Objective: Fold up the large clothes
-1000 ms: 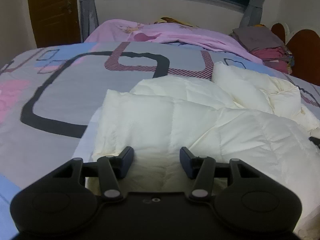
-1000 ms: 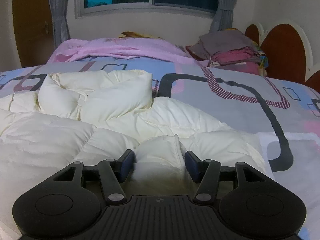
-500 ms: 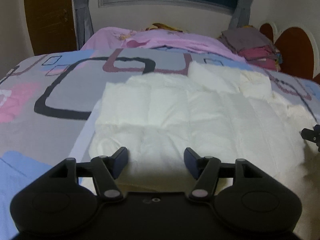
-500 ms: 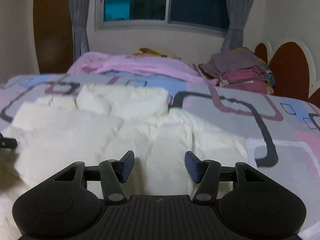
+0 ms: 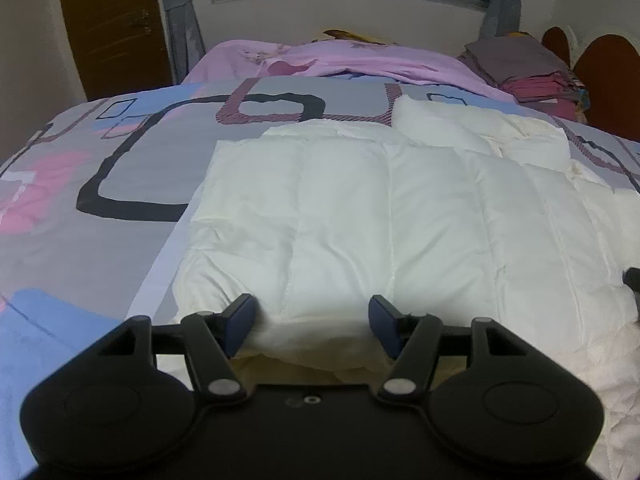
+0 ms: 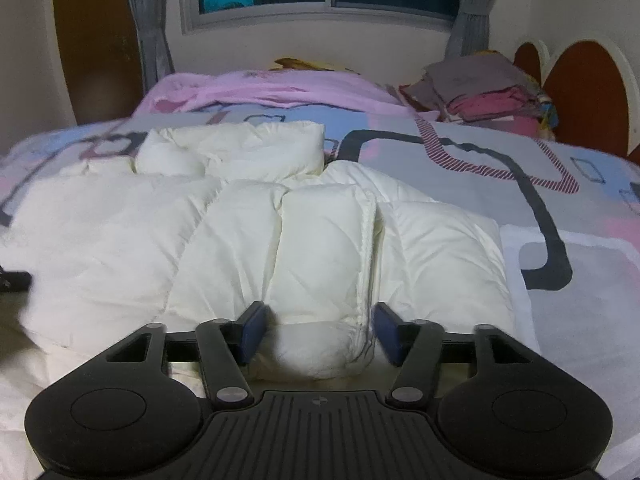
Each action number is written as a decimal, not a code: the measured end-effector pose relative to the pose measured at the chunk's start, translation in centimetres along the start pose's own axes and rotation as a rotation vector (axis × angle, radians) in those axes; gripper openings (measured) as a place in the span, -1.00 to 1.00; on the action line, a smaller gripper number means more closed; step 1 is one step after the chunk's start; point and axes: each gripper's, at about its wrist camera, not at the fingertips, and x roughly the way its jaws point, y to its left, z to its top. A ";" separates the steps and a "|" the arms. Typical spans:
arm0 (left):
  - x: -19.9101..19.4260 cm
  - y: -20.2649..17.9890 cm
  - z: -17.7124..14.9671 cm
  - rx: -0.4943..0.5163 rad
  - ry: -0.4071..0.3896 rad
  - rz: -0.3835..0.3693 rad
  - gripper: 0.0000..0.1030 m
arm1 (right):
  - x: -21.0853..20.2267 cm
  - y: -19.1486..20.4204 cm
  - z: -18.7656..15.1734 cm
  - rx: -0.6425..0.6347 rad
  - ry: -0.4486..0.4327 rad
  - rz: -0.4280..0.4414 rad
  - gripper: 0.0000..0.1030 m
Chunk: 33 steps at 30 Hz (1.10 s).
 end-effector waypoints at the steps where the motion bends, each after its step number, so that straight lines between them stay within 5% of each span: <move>1: -0.1 -0.1 0.0 0.000 0.001 0.007 0.22 | -0.4 -0.1 0.0 0.002 -0.009 0.007 0.59; 14: -2.6 -2.8 0.6 0.025 -0.024 0.036 0.44 | -3.2 -1.8 0.2 -0.015 -0.037 0.070 0.59; 25: -7.8 -3.7 -1.3 0.062 -0.059 -0.033 0.63 | -7.7 -0.9 -1.9 -0.010 -0.043 0.127 0.59; 29: -9.5 -3.3 -2.5 0.082 -0.062 -0.075 0.68 | -10.0 0.2 -2.9 -0.011 -0.070 0.098 0.98; 33: -11.0 -1.9 -4.4 0.076 -0.059 -0.114 0.70 | -12.4 1.7 -4.5 -0.033 -0.077 0.070 0.98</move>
